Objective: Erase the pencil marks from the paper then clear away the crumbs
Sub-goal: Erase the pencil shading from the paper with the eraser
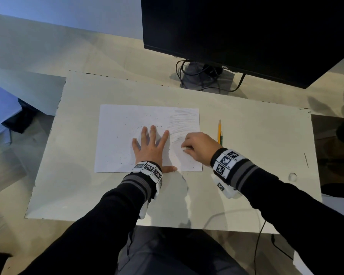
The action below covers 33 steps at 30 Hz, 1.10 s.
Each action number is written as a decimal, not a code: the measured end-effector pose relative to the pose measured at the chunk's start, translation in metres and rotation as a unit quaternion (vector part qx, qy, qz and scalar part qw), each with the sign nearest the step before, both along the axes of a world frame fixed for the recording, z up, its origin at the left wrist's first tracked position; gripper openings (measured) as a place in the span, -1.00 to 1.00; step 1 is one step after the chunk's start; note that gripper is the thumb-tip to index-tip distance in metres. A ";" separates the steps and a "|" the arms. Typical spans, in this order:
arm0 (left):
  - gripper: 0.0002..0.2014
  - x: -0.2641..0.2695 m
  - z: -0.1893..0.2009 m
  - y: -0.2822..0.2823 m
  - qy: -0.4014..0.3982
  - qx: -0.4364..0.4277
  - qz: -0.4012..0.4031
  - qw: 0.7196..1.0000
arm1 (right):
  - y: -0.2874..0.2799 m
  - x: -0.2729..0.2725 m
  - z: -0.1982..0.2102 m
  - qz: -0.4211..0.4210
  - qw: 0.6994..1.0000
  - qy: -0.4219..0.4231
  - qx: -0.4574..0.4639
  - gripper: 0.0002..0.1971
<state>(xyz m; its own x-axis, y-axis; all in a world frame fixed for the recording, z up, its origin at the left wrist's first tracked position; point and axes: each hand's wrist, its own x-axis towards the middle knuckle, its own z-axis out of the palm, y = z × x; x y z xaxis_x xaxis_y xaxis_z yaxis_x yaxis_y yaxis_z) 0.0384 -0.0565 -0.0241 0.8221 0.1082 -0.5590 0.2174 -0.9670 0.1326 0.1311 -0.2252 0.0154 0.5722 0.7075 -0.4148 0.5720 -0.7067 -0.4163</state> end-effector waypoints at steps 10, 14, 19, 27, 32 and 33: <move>0.22 0.003 0.005 0.000 0.003 0.001 -0.011 1.000 | -0.004 0.014 0.002 0.020 1.000 0.010 -0.012 -0.81; 0.22 0.003 0.004 -0.001 0.003 0.002 -0.010 1.000 | -0.008 0.007 -0.003 -0.017 1.000 0.004 0.026 -0.80; 0.22 0.003 0.005 -0.001 0.005 0.003 -0.010 1.000 | -0.014 0.011 0.006 0.045 0.998 0.039 -0.025 -0.80; 0.30 0.004 0.007 -0.001 0.013 0.016 -0.016 1.000 | -0.014 0.005 -0.007 -0.016 0.999 0.028 0.034 -0.81; 0.31 0.005 0.008 -0.001 0.017 0.020 -0.018 0.999 | 0.000 0.023 -0.001 -0.011 1.000 0.020 0.016 -0.81; 0.31 0.005 0.008 -0.001 0.017 0.021 -0.017 0.999 | 0.001 0.024 -0.002 -0.038 0.999 0.012 0.032 -0.80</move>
